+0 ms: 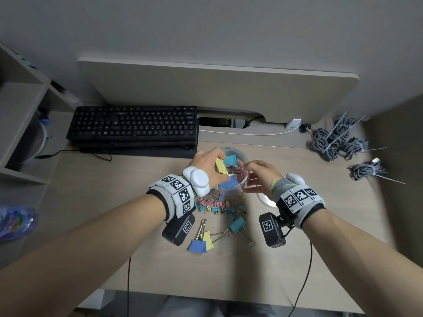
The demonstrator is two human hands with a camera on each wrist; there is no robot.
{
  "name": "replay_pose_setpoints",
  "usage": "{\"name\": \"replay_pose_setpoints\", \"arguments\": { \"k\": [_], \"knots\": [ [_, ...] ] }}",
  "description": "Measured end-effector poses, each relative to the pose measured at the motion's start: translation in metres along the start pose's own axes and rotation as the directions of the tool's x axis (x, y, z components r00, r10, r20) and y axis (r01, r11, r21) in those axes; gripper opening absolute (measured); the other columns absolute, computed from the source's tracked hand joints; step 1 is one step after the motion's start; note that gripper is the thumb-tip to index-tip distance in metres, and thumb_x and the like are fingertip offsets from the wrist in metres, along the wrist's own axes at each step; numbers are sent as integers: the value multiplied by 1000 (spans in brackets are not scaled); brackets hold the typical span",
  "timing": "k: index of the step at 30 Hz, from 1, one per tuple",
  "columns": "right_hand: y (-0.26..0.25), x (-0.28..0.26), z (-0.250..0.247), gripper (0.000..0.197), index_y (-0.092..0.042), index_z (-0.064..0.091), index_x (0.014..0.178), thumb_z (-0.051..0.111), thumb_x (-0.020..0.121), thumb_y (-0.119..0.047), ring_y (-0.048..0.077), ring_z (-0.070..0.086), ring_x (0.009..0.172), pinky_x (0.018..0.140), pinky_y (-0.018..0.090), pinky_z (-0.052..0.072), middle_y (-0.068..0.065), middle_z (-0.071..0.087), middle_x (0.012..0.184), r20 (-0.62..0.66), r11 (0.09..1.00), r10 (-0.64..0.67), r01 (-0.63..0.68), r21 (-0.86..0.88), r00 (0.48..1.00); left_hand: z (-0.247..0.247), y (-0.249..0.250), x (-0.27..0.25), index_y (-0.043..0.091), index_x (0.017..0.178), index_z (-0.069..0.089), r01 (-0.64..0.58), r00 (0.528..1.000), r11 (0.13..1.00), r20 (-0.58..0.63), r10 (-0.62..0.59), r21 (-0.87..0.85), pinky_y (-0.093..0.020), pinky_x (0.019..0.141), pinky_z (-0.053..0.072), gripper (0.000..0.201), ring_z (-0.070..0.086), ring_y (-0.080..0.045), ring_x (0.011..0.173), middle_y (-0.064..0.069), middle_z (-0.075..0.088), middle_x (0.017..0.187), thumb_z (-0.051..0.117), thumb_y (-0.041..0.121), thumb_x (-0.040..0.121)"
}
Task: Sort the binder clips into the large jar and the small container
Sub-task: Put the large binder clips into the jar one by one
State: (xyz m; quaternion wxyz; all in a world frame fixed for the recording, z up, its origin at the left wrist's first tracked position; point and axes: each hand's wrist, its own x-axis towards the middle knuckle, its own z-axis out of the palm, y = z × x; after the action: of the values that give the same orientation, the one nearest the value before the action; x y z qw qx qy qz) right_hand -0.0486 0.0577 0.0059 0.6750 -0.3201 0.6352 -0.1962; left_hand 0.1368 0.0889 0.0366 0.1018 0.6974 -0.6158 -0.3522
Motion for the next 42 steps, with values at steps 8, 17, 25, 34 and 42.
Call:
{"name": "replay_pose_setpoints", "arguments": {
  "k": [8,17,25,34,42],
  "knots": [
    [-2,4,-1,22,-11,60,100,70,81,-17,30,60,65,73,50,58,17,59,85,5,1000,-23,23,-1,1000,14,5,16,21,127,52,-85,996,971,-15,91,222,-37,93,42,60,43,-23,118,0,57,126,65,57,80],
    [0,11,-7,30,-11,59,101,73,75,-17,31,56,76,72,50,59,15,58,86,-25,1000,2,-2,4,1000,6,-6,21,17,90,76,-122,975,983,204,93,135,-29,88,48,13,58,-17,95,6,67,88,64,16,88],
    [13,19,-14,25,-11,58,103,67,80,-14,28,54,76,75,50,58,12,57,82,-75,999,33,-32,7,997,23,-22,0,23,78,69,-21,996,994,80,30,-111,-23,70,48,9,55,-12,68,4,64,72,68,15,83],
    [49,20,-48,33,-16,55,100,65,69,-12,30,55,82,59,40,59,15,58,91,-188,989,112,-90,120,976,95,-28,-19,20,126,59,-299,842,921,523,131,251,-25,80,41,43,56,-24,107,-3,53,122,69,21,84],
    [89,12,-81,26,-18,58,87,65,62,-14,31,58,82,70,46,60,16,58,90,-203,977,145,-108,186,968,147,-18,-16,10,139,34,-559,751,620,654,97,551,-42,77,53,51,46,-34,118,-16,31,138,52,6,91]
  ]
}}
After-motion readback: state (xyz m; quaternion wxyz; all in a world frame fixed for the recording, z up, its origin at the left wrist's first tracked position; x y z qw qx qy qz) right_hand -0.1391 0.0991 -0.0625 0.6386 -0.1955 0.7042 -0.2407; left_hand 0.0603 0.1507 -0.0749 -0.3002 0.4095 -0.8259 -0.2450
